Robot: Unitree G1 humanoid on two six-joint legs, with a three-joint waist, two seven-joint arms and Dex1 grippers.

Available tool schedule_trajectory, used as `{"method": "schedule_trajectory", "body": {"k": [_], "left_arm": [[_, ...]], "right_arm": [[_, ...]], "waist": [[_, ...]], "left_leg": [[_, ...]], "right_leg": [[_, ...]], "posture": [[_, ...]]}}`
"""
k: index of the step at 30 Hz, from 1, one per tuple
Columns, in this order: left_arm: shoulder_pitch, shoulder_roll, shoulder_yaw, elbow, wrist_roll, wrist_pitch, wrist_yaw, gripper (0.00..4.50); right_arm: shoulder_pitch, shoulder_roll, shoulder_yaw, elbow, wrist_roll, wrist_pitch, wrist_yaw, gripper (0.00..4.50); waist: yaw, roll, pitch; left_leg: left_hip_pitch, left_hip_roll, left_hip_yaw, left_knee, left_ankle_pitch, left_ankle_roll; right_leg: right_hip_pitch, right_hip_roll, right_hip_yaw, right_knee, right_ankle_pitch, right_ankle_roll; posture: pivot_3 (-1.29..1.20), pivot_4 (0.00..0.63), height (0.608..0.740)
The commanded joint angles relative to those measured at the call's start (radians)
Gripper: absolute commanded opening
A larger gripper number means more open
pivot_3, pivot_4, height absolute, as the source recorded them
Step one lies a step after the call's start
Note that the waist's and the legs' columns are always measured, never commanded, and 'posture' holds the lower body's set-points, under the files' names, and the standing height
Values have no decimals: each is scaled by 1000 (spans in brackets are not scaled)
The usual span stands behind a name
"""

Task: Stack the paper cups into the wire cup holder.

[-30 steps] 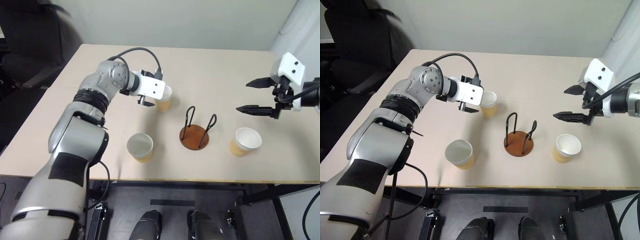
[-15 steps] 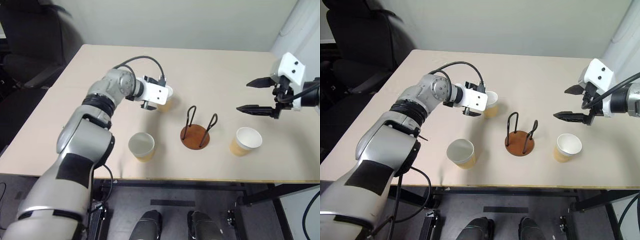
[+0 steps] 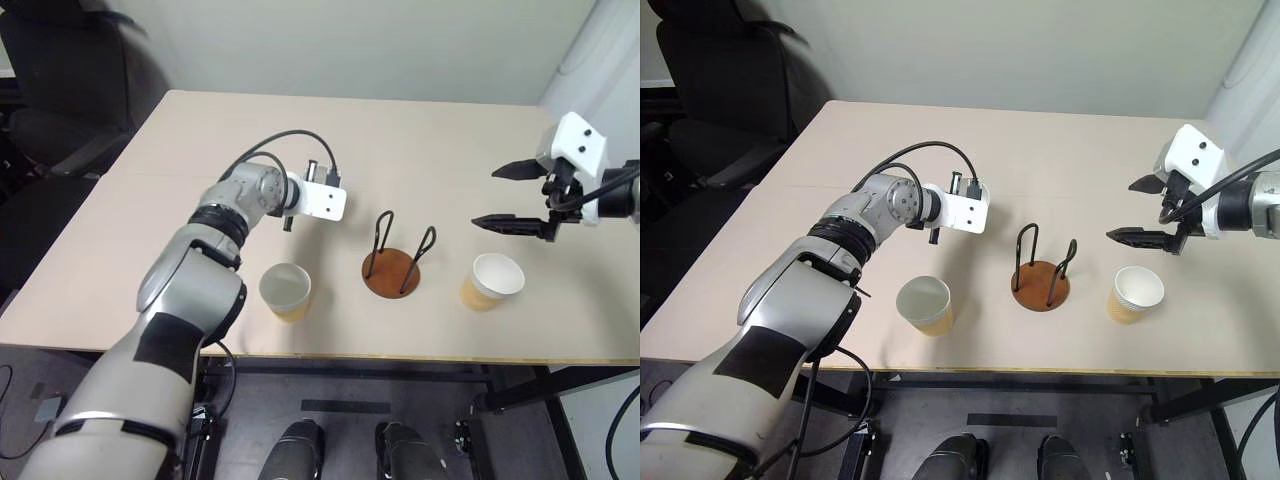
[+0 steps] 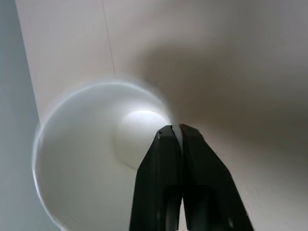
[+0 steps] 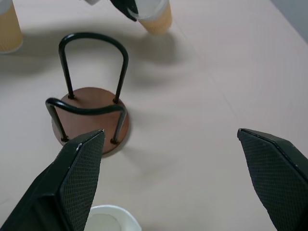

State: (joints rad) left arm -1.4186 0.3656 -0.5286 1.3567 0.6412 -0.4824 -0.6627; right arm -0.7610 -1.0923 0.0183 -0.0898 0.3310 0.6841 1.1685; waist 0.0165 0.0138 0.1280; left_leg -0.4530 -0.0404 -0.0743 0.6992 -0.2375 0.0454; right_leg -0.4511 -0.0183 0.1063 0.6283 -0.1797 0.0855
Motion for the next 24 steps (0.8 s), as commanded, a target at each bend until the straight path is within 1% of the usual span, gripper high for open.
{"method": "schedule_trajectory", "body": {"k": [1, 5, 7, 9, 13, 15, 17, 20, 24], "left_arm": [[-69, 24, 5, -12, 2, -35, -22, 20], [-104, 58, 32, -13, -32, -60, -153, 20], [-118, 69, 73, -13, -85, -52, -256, 20], [-144, 78, 140, -17, -167, -23, -420, 20], [-191, 80, 239, -35, -284, 40, -648, 20], [-218, 78, 284, -47, -341, 79, -757, 20], [-233, 80, 304, -58, -366, 96, -823, 20], [-262, 81, 323, -75, -416, 132, -933, 20], [-296, 91, 270, -82, -461, 144, -952, 20]], "right_arm": [[-4, -22, -43, -30, 7, -4, -3, 4500], [8, -36, -38, -22, 1, -22, 15, 4500], [13, -43, -38, -7, -4, -57, 34, 4500], [10, -50, -43, 22, -5, -95, 56, 4500], [-1, -52, -61, 52, 24, -126, 97, 4500], [-3, -50, -75, 46, 53, -119, 122, 4500], [-5, -47, -84, 38, 75, -109, 138, 4500], [-11, -42, -108, 23, 135, -49, 151, 4500], [-25, -46, -130, 7, 203, 39, 157, 4500]], "waist": [[0, 0, 0], [0, 0, 0], [-1, 0, 0], [0, 0, 0], [3, 0, 0], [4, 0, 0], [4, 0, 0], [2, 0, 0], [-3, 1, 0]], "left_leg": [[0, 0, 0, 0, 0, 0], [0, 0, 0, 0, 0, 0], [0, 1, 0, 0, 0, 0], [0, 1, 0, 0, 0, 0], [-2, 1, -1, 0, -1, 2], [-2, 1, 0, 0, -4, 7], [-2, 0, 1, -1, -7, 12], [-1, 0, 3, 0, -7, 12], [-2, 1, 2, 0, -7, 12]], "right_leg": [[0, -1, 1, 0, 0, 0], [0, 0, 1, -1, 0, 0], [0, 0, 2, -1, 0, 0], [0, 0, 1, -1, 0, 0], [-1, -1, 2, -2, 0, 0], [-1, -2, 1, -2, 0, 0], [-1, -1, 1, -2, 0, 0], [-1, 0, 0, -2, -1, -1], [-1, -2, 1, -2, -1, -1]], "posture": [[0, 150, 740], [0, 150, 740], [0, 150, 740], [0, 150, 740], [0, 150, 740], [0, 150, 740], [0, 150, 740], [0, 150, 740], [0, 150, 740]]}}
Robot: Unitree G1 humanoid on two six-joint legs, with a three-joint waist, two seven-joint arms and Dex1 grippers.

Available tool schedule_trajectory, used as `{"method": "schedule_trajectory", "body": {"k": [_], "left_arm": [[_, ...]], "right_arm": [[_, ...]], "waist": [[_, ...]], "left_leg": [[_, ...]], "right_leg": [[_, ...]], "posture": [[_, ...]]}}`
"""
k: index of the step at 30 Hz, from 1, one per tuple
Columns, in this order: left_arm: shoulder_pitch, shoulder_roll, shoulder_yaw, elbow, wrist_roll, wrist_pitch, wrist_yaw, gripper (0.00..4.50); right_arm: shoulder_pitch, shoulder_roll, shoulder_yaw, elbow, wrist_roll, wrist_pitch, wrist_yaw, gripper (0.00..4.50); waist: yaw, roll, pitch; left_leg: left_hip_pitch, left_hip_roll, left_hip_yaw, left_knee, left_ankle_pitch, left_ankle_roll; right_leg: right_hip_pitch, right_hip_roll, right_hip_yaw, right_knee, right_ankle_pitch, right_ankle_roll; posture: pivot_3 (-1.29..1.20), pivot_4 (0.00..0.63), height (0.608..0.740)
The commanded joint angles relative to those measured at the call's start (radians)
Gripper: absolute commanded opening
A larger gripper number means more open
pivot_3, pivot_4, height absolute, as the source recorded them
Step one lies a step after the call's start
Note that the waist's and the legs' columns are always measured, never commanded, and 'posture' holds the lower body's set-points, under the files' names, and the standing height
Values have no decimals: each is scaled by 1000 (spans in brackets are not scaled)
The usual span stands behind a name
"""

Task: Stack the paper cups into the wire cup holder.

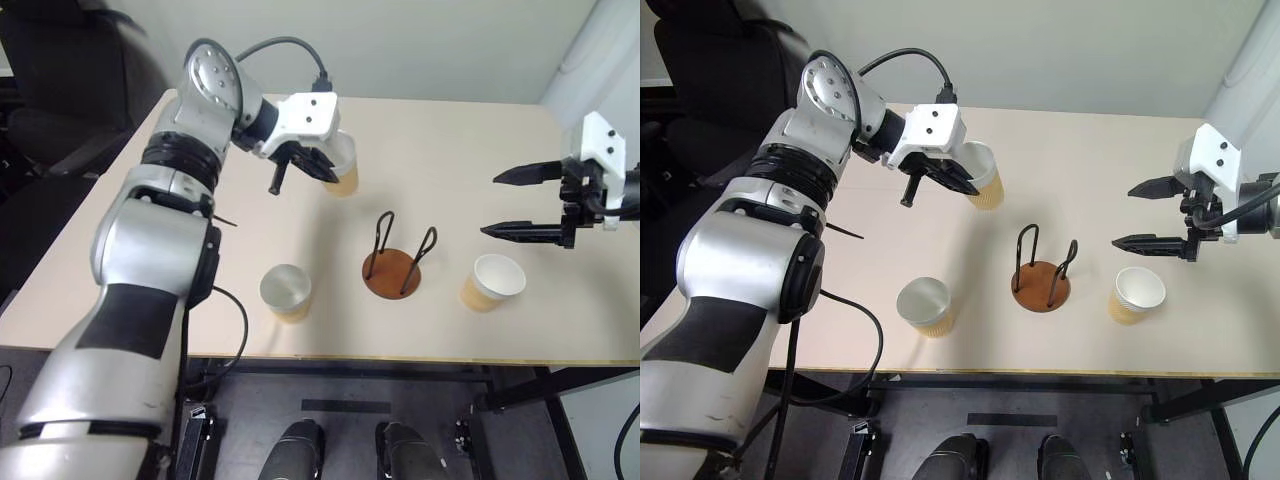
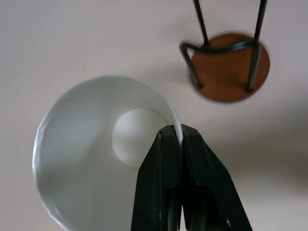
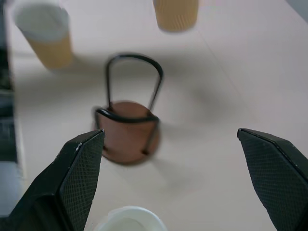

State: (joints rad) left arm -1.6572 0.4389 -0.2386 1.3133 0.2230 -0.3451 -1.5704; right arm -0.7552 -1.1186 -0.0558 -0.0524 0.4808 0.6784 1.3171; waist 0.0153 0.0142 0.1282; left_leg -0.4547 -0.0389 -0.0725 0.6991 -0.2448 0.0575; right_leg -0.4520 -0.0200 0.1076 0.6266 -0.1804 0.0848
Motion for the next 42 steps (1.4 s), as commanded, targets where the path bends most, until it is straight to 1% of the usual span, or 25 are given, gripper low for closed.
{"method": "schedule_trajectory", "body": {"k": [1, 7, 10, 13, 16, 18, 20, 23, 27, 34, 42], "left_arm": [[-68, 20, -32, -39, -51, 8, -44, 20], [-158, 18, -46, -32, -95, 46, -44, 20], [-189, 0, -49, -29, -115, 60, -44, 20], [-201, -23, -81, -34, -149, 67, -44, 20], [-192, -39, -166, -59, -208, 68, -44, 20], [-174, -34, -268, -97, -267, 64, -44, 20], [-163, -21, -363, -138, -334, 72, -44, 20], [-162, 4, -490, -218, -470, 118, -44, 20], [-171, 21, -609, -293, -608, 155, -44, 20], [-180, 8, -715, -323, -718, 153, -44, 20], [-165, -24, -756, -304, -732, 122, -44, 20]], "right_arm": [[-33, -24, -57, -32, 58, 51, 9, 4500], [-37, -59, -51, -20, 44, 42, 16, 4500], [-49, -68, -45, -10, 44, 42, 17, 4500], [-59, -77, -41, -5, 42, 45, 24, 4500], [-67, -90, -40, -1, 43, 51, 34, 4500], [-67, -103, -39, 0, 43, 54, 43, 4500], [-65, -114, -39, 0, 44, 56, 50, 4500], [-61, -126, -41, 0, 46, 59, 56, 4500], [-54, -137, -44, -3, 47, 59, 60, 4500], [-38, -146, -58, -18, 52, 70, 52, 4500], [-11, -154, -79, -38, 64, 79, 37, 4500]], "waist": [[-2, 0, 0], [0, 1, 1], [0, 2, 1], [0, 2, 1], [1, 2, 1], [1, 2, 1], [0, 3, 1], [0, 3, 1], [3, 3, 1], [7, 3, 1], [10, 3, 1]], "left_leg": [[0, -1, 1, 0, 0, 0], [0, -1, 1, 0, -1, 1], [0, -2, 1, 0, -2, 2], [0, -1, 1, 0, -3, 3], [-1, -1, 1, 0, -3, 3], [-1, 0, 2, 0, -3, 3], [0, 0, 1, 1, -3, 3], [0, 0, 2, 1, -3, 3], [0, 0, 4, 1, -2, 3], [0, -1, 3, 3, -2, 3], [1, -1, 3, 5, -2, 2]], "right_leg": [[0, 1, -1, 0, 0, 0], [-1, 1, -2, 0, 0, 0], [0, 1, -2, -1, 0, -1], [0, 0, -2, -1, -1, -1], [0, -1, -2, 0, -1, 0], [0, -2, -1, 0, -1, 0], [0, -2, 0, 0, -1, 1], [0, -2, 0, 0, -1, 1], [1, 0, -2, 0, -1, 2], [3, -2, -1, 0, 0, 5], [4, -2, -1, -1, 1, 6]], "posture": [[0, 150, 740], [0, 150, 740], [0, 150, 740], [0, 150, 740], [0, 150, 740], [0, 150, 740], [0, 150, 740], [0, 150, 740], [0, 150, 740], [0, 150, 740], [0, 150, 740]]}}
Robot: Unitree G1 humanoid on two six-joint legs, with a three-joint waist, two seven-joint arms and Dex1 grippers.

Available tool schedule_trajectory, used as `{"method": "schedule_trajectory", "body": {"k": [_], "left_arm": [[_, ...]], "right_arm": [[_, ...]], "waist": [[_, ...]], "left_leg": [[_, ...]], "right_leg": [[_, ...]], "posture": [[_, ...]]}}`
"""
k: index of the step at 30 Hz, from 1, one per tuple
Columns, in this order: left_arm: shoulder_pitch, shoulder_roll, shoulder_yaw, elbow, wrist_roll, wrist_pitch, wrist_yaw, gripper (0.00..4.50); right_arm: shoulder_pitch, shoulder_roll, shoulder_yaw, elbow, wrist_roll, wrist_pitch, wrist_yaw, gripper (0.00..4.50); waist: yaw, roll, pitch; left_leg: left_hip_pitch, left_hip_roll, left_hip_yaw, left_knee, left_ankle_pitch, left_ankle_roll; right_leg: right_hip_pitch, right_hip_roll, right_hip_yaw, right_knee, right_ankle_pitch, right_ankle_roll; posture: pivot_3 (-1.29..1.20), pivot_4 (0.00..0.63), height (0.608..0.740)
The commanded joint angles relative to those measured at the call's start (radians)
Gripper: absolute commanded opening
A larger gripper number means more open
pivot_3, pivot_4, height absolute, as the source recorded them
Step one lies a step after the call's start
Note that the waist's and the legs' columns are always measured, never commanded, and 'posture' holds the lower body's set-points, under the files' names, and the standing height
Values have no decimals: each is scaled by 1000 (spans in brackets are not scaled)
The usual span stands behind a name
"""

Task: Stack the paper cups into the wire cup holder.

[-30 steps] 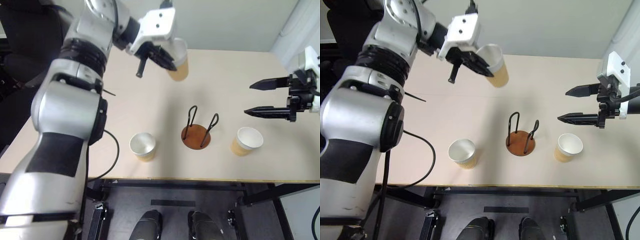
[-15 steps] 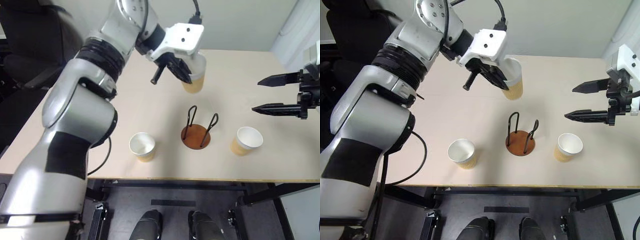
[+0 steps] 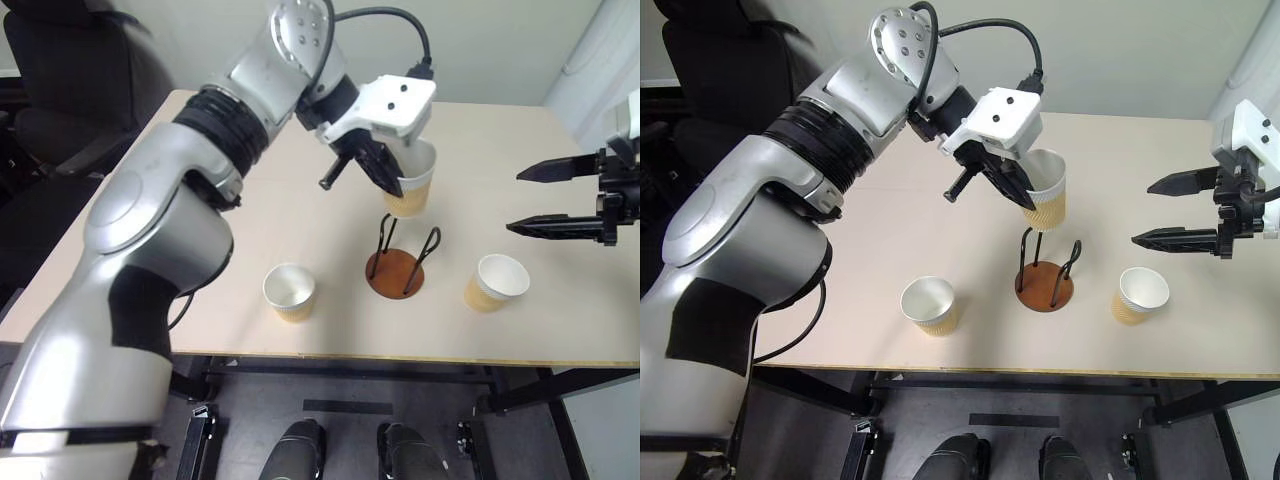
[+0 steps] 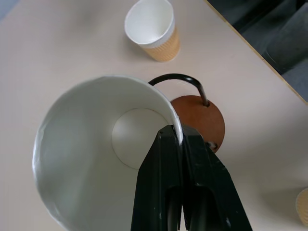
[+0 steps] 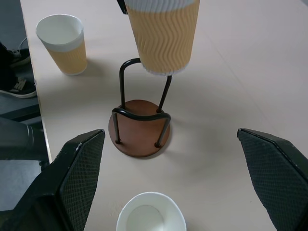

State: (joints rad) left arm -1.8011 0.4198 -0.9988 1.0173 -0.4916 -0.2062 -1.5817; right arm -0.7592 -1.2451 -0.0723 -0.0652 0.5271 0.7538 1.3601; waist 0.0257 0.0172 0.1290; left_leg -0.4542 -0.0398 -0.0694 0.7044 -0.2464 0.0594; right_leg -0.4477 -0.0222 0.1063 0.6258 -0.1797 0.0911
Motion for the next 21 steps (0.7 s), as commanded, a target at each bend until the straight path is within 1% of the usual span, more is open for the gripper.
{"method": "schedule_trajectory", "body": {"k": [1, 5, 11, 21], "left_arm": [[-20, -10, 4, -2, -13, -21, -33, 20], [-13, -26, 9, 6, -11, -24, -33, 20], [13, -22, -23, -16, -15, -27, -33, 20], [38, -33, -40, -22, -17, -23, -33, 20]], "right_arm": [[-6, -28, -63, -27, 18, 4, -8, 4500], [0, -27, -68, -32, 20, 5, -11, 4500], [17, -27, -83, -39, 21, 7, -13, 4500], [36, -33, -95, -46, 28, 8, -17, 4500]], "waist": [[0, 0, 0], [1, 0, 0], [2, 0, 0], [3, 0, 0]], "left_leg": [[0, 0, 0, 0, 1, -1], [0, 0, 0, 0, 1, -1], [0, 0, 0, 0, 1, -1], [0, 0, 1, 1, 2, -2]], "right_leg": [[0, 0, 0, 0, 0, 0], [0, 0, 0, 0, 0, 1], [1, 0, 0, 0, 0, 1], [1, 0, 1, -1, 0, 2]], "posture": [[0, 150, 740], [0, 150, 740], [0, 150, 740], [0, 150, 740]]}}
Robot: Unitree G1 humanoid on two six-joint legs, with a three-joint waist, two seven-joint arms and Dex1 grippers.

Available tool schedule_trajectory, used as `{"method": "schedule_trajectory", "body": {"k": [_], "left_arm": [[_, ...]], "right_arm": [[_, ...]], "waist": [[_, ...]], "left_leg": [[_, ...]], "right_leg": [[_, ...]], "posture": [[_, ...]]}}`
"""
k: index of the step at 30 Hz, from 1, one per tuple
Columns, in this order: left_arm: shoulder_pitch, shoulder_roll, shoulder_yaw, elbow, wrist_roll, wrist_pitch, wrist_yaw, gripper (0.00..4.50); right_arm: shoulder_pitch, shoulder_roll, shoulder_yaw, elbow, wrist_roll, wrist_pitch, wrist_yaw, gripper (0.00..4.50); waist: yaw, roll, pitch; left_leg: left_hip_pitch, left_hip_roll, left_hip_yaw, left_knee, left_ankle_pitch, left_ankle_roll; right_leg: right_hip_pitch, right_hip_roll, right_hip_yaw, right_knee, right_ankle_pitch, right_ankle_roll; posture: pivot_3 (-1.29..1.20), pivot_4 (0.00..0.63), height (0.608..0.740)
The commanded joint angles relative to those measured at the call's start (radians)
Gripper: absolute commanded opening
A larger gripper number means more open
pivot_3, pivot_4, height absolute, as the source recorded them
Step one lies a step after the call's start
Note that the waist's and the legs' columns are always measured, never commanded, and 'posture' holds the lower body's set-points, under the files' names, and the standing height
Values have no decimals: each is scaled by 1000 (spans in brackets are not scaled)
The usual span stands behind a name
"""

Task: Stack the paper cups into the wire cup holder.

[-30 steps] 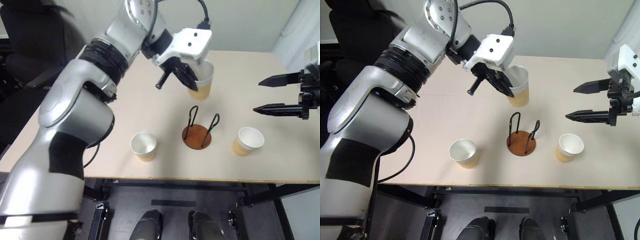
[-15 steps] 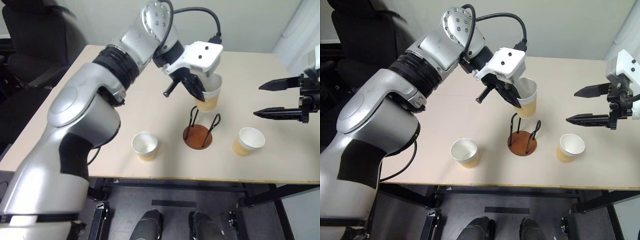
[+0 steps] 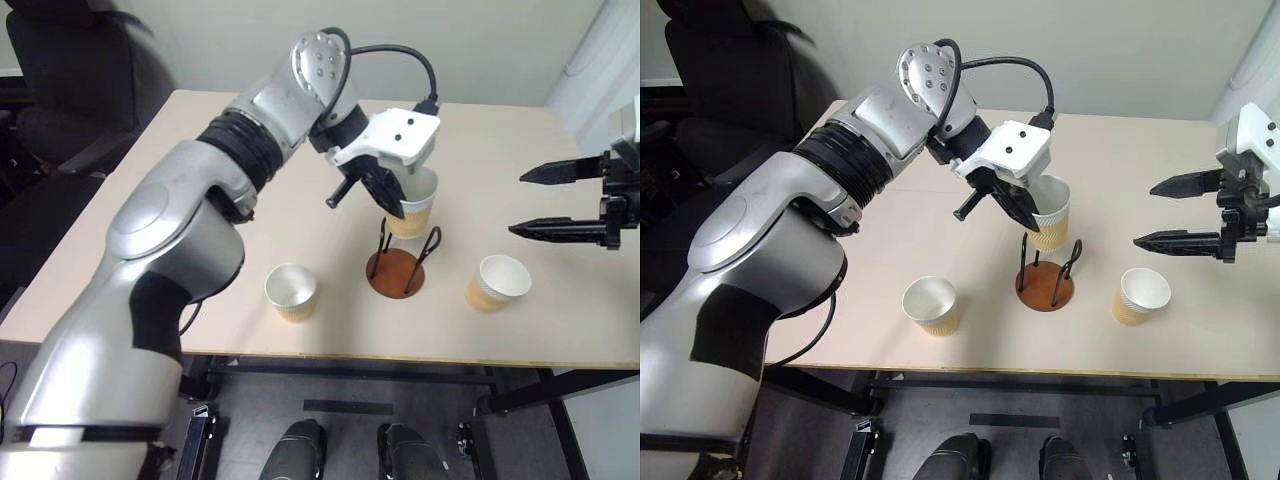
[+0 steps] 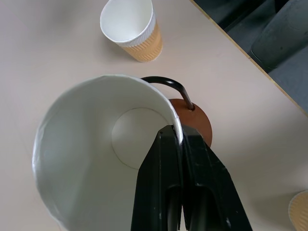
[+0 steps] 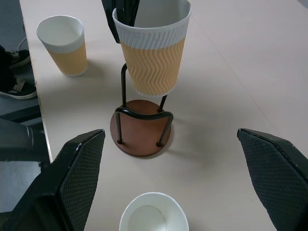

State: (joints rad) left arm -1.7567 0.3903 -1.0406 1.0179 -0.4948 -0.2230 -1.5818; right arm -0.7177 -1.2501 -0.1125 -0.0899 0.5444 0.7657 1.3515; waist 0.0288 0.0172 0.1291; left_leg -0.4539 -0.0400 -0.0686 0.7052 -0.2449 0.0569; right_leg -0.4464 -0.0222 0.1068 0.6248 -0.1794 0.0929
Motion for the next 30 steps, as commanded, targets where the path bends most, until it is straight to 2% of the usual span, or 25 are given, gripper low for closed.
{"method": "schedule_trajectory", "body": {"k": [1, 13, 17, 22, 26, 27, 30], "left_arm": [[-5, -6, 3, -20, -11, -8, -33, 20], [12, -20, -44, -18, 15, -26, -33, 20], [12, -21, -60, -26, 6, -23, -33, 945], [5, -30, -47, -17, -1, -29, -33, 2828], [2, -46, 48, 10, -20, -4, -33, 4305], [-1, -48, 88, 19, -32, 22, -33, 4475], [-13, -21, 236, 68, -48, 90, -33, 4475]], "right_arm": [[-5, -29, -55, -19, 10, -6, -8, 4500], [25, -34, -58, -35, 13, -9, -19, 4500], [37, -40, -63, -41, 15, -8, -23, 4500], [46, -42, -69, -47, 13, -6, -25, 4500], [45, -39, -67, -49, 10, -7, -32, 4500], [47, -38, -68, -51, 11, -6, -35, 4500], [75, -33, -87, -80, 21, 3, -50, 4500]], "waist": [[0, 0, 0], [1, 0, 0], [1, 0, 0], [1, 0, 0], [2, 0, 0], [2, 0, 0], [0, 0, 0]], "left_leg": [[0, 0, 0, 0, 0, 0], [0, 0, 0, 0, 0, 0], [0, 0, 0, 0, 0, 0], [0, 0, 0, 0, 0, 0], [0, 0, 0, 0, -1, 1], [0, 0, 0, 0, -1, 1], [0, 0, 0, 0, -1, 1]], "right_leg": [[0, 0, 0, 0, 0, 0], [0, 0, 0, 0, 0, 0], [0, 0, 0, 0, 0, 1], [0, 0, 0, 0, 0, 1], [0, 0, 0, 0, 0, 1], [0, 0, 0, 0, 0, 1], [0, 0, 0, 0, 0, 1]], "posture": [[0, 150, 740], [0, 150, 740], [0, 150, 740], [0, 150, 740], [0, 150, 740], [0, 150, 740], [0, 150, 740]]}}
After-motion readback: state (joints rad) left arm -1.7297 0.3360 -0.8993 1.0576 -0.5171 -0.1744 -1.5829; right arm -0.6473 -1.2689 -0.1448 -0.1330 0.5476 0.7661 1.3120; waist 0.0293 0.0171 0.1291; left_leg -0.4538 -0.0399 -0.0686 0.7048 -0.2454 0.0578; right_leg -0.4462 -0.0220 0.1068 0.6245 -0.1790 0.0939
